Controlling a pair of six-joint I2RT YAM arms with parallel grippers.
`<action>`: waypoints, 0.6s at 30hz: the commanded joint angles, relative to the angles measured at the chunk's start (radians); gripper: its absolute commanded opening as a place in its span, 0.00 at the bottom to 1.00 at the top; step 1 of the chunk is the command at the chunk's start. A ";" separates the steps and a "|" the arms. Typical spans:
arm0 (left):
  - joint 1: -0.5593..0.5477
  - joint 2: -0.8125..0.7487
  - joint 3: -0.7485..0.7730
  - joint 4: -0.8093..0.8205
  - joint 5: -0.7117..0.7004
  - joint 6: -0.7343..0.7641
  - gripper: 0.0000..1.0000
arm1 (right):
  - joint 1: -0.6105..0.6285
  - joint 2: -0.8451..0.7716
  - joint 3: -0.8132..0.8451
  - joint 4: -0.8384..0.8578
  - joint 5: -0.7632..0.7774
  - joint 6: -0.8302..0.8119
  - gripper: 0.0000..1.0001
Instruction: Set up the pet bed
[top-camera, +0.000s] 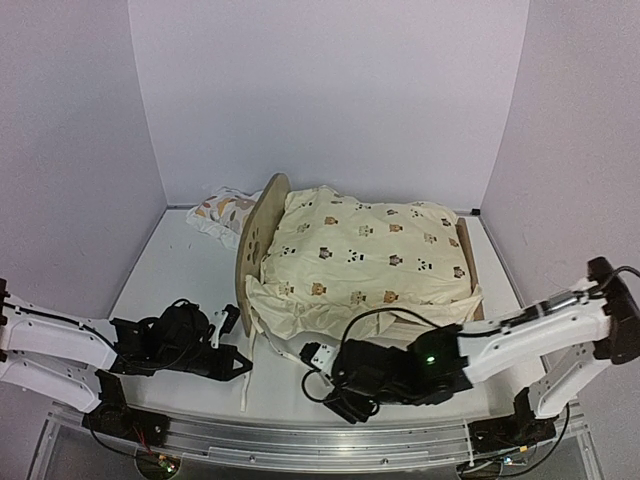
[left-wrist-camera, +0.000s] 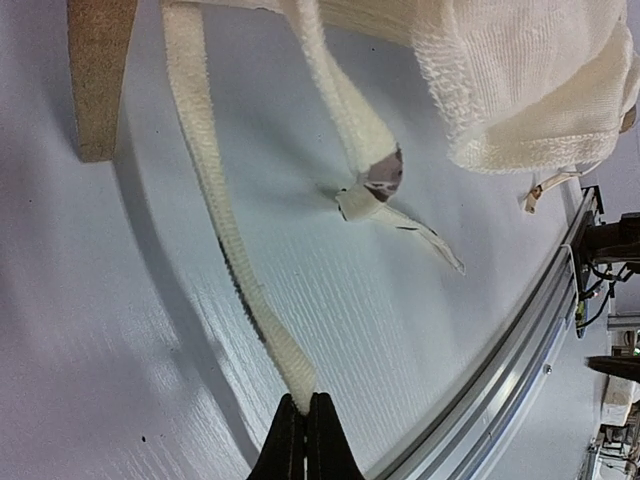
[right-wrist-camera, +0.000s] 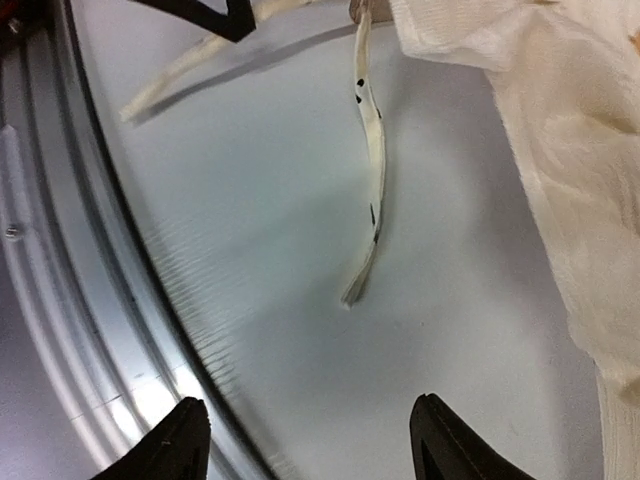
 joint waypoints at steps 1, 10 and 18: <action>-0.004 -0.012 0.016 0.023 0.007 0.010 0.00 | -0.005 0.227 0.120 0.130 0.152 -0.116 0.67; -0.004 -0.037 0.011 -0.002 -0.002 0.013 0.00 | -0.065 0.433 0.219 0.367 0.103 -0.211 0.68; -0.004 -0.054 0.006 -0.006 -0.004 0.014 0.00 | -0.112 0.554 0.306 0.526 0.107 -0.274 0.61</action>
